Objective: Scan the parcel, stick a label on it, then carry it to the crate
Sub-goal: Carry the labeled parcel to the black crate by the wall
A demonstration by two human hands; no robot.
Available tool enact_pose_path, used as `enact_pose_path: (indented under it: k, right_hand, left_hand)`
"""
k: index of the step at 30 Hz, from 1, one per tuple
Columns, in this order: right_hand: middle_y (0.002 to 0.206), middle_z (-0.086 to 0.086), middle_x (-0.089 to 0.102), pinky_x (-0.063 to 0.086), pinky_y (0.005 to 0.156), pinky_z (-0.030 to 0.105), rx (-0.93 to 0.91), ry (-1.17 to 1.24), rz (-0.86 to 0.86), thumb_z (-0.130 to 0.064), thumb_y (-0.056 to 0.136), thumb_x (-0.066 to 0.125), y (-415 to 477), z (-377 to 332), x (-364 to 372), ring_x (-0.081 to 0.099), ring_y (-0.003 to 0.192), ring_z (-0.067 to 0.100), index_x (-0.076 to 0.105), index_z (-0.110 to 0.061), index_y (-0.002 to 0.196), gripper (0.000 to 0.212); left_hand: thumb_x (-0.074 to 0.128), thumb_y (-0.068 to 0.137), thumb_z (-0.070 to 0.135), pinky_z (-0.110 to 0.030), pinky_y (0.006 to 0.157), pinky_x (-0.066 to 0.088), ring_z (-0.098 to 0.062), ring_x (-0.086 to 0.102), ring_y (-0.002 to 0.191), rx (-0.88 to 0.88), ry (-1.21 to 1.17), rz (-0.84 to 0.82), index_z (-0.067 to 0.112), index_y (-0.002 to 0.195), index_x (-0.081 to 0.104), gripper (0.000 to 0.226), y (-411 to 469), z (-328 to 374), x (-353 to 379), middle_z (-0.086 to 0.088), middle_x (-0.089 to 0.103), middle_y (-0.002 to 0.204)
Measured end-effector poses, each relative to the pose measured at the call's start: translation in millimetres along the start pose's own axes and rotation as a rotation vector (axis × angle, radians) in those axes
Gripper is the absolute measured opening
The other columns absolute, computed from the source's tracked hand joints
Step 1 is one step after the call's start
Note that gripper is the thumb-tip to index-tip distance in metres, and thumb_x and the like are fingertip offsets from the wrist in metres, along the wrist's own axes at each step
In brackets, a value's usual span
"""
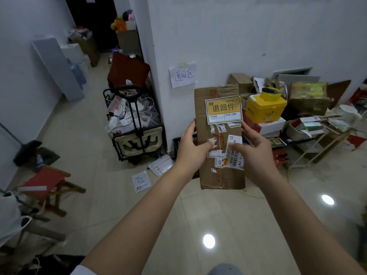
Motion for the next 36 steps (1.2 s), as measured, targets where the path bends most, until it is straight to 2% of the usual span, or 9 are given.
enact_pose_path:
  k: [3, 7, 10, 13, 18, 23, 27, 32, 36]
  right_hand:
    - [0.086, -0.019, 0.073, 0.058, 0.082, 0.045, 0.015, 0.025, -0.013, 0.01, 0.078, 0.063, 23.1, 2.3, -0.8, 0.07, 0.088, 0.01, 0.053, -0.03, 0.133, 0.068]
    - [0.094, -0.014, 0.073, 0.058, 0.084, 0.048, 0.015, 0.038, -0.022, 0.009, 0.079, 0.063, 61.5, 3.3, -4.6, 0.072, 0.087, 0.012, 0.053, -0.029, 0.134, 0.068]
    - [0.082, -0.02, 0.073, 0.06, 0.073, 0.035, -0.011, 0.041, -0.047, 0.009, 0.079, 0.062, 98.3, 2.7, -4.1, 0.072, 0.075, 0.001, 0.052, -0.027, 0.135, 0.067]
    - [0.086, -0.02, 0.069, 0.056, 0.056, 0.018, -0.014, 0.038, -0.075, 0.01, 0.08, 0.062, 137.6, 4.4, -6.8, 0.069, 0.067, -0.007, 0.051, -0.024, 0.136, 0.067]
    - [0.094, -0.014, 0.069, 0.055, 0.053, 0.015, -0.009, 0.032, -0.117, 0.009, 0.08, 0.063, 211.7, 0.7, -27.2, 0.07, 0.068, -0.005, 0.049, -0.025, 0.137, 0.068]
    - [0.101, -0.007, 0.07, 0.057, 0.054, 0.018, -0.033, 0.039, -0.161, 0.01, 0.079, 0.063, 273.8, -6.2, -43.2, 0.071, 0.069, -0.002, 0.049, -0.026, 0.137, 0.069]
    - [0.111, -0.003, 0.067, 0.057, 0.057, 0.02, -0.009, 0.07, -0.17, 0.009, 0.08, 0.063, 305.4, -0.3, -47.8, 0.071, 0.076, 0.004, 0.051, -0.026, 0.133, 0.065]
    - [0.118, 0.005, 0.064, 0.055, 0.052, 0.02, 0.04, 0.078, -0.143, 0.006, 0.079, 0.066, 346.7, 6.8, -47.0, 0.07, 0.067, 0.003, 0.054, -0.022, 0.116, 0.047]
    - [0.122, 0.007, 0.063, 0.056, 0.054, 0.023, 0.063, 0.055, -0.142, 0.004, 0.08, 0.067, 375.3, 19.6, -36.4, 0.069, 0.081, 0.012, 0.054, -0.02, 0.118, 0.047]
  left_hand:
    - [0.061, 0.088, 0.008, -0.043, 0.081, 0.06, -0.019, 0.067, 0.101, 0.009, -0.018, -0.018, 0.046, 0.117, 0.045, 0.049, 19.8, 5.8, 6.5, 0.004, 0.055, 0.129]
    - [0.061, 0.088, 0.008, -0.037, 0.076, 0.061, -0.016, 0.069, 0.096, 0.028, 0.003, -0.032, 0.049, 0.108, 0.046, 0.048, 54.0, 10.4, 19.1, 0.006, 0.056, 0.127]
    - [0.062, 0.088, 0.009, -0.038, 0.077, 0.061, -0.012, 0.069, 0.093, 0.021, 0.003, -0.001, 0.049, 0.113, 0.048, 0.049, 87.7, 7.0, 25.9, 0.012, 0.058, 0.12]
    - [0.061, 0.088, 0.007, -0.041, 0.078, 0.061, -0.011, 0.07, 0.09, 0.016, 0.013, 0.045, 0.052, 0.108, 0.047, 0.051, 121.4, 2.2, 37.2, 0.02, 0.058, 0.11]
    - [0.062, 0.088, 0.006, -0.029, 0.064, 0.061, -0.006, 0.072, 0.077, 0.008, -0.004, 0.09, 0.042, 0.124, 0.047, 0.054, 179.4, 7.0, 70.6, 0.024, 0.058, 0.106]
    - [0.062, 0.087, 0.004, -0.02, 0.057, 0.057, -0.002, 0.07, 0.072, 0.024, -0.027, 0.136, 0.042, 0.123, 0.045, 0.055, 224.5, 14.6, 99.3, 0.026, 0.056, 0.101]
    - [0.062, 0.087, 0.003, -0.027, 0.062, 0.06, -0.006, 0.069, 0.077, 0.018, -0.016, 0.156, 0.045, 0.112, 0.044, 0.052, 252.2, 15.6, 110.8, 0.027, 0.055, 0.101]
    - [0.06, 0.089, 0.003, -0.026, 0.061, 0.061, -0.005, 0.066, 0.078, 0.032, 0.053, 0.183, 0.032, 0.137, 0.042, 0.06, 291.1, 16.8, 114.3, 0.028, 0.051, 0.101]
    - [0.059, 0.09, 0.003, -0.028, 0.064, 0.061, -0.007, 0.067, 0.082, 0.001, 0.056, 0.183, 0.032, 0.14, 0.04, 0.061, 324.8, 0.7, 109.1, 0.019, 0.053, 0.11]
Point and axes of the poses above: each hand's wrist, its own y-axis towards the middle knuckle, its own x-axis out of the palm, z = x × y, the point moved 9 cm from there along y, towards the middle knuckle
